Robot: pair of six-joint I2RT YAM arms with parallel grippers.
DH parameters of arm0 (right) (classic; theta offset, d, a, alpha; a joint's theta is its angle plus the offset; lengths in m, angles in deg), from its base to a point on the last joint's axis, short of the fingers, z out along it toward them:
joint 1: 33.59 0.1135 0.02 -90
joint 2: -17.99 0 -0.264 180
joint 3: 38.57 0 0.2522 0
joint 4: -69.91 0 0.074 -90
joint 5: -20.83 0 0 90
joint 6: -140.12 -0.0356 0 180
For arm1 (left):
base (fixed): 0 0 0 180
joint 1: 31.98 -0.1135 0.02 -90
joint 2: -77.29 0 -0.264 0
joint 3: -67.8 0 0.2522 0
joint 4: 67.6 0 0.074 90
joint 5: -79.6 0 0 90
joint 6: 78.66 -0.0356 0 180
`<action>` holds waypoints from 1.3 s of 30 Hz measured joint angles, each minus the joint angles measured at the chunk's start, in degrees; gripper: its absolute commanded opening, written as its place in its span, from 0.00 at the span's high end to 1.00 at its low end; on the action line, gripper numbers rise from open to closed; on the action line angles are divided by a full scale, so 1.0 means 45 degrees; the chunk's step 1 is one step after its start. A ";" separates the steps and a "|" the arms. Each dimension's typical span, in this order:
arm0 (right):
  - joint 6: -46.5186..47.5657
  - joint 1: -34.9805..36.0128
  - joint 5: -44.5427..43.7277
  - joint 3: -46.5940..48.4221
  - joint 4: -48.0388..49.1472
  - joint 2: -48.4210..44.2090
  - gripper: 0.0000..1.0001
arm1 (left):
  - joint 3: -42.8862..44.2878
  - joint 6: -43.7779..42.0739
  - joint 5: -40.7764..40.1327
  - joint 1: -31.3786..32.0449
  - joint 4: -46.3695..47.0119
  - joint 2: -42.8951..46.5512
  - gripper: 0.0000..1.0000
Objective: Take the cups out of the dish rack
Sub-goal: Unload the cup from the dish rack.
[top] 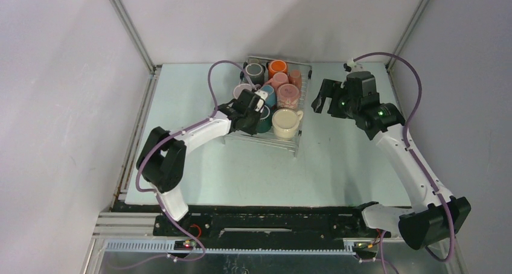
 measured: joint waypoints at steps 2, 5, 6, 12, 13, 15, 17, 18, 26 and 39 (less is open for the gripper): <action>-0.0005 0.0034 0.0000 0.0000 0.0000 0.0000 0.01 | 0.0000 -0.0087 -0.0015 0.0000 0.0073 0.0000 0.83; -0.0005 0.0097 -0.0005 0.0000 0.0005 0.0000 0.01 | 0.0000 -0.0112 -0.0112 0.0000 0.0058 0.0005 0.94; -0.0010 0.0121 -0.0010 0.0000 0.0000 0.0005 0.01 | 0.0000 -0.0107 -0.0121 0.0000 0.0058 0.0005 0.97; -0.0102 0.0330 -0.0053 -0.0005 0.0019 0.0063 0.02 | -0.0024 -0.0112 -0.0296 -0.0015 -0.0126 0.0267 1.00; -0.0117 0.0359 -0.0053 -0.0005 0.0024 0.0078 0.02 | -0.0024 -0.0117 -0.0301 -0.0015 -0.0228 0.0359 1.00; -0.0170 0.0423 -0.0073 -0.0005 0.0073 0.0121 0.02 | -0.0029 -0.0131 -0.0311 -0.0015 -0.0389 0.0563 1.00; -0.0219 0.0466 -0.0102 -0.0005 0.0165 0.0180 0.02 | -0.0034 -0.0151 -0.0301 -0.0015 -0.0534 0.0850 1.00; -0.0248 0.0491 -0.0102 -0.0015 0.0219 0.0204 0.02 | -0.0049 -0.0204 -0.0296 -0.0015 -0.0597 0.1025 1.00; -0.0583 0.0539 0.0073 -0.0039 0.0529 0.0233 0.02 | -0.0049 -0.0296 -0.0185 -0.0015 -0.0894 0.2297 1.00; -0.2089 0.0622 0.3327 -0.2001 0.3706 -0.0364 0.00 | 0.0194 0.1175 0.1559 -0.0015 -0.2084 0.4177 1.00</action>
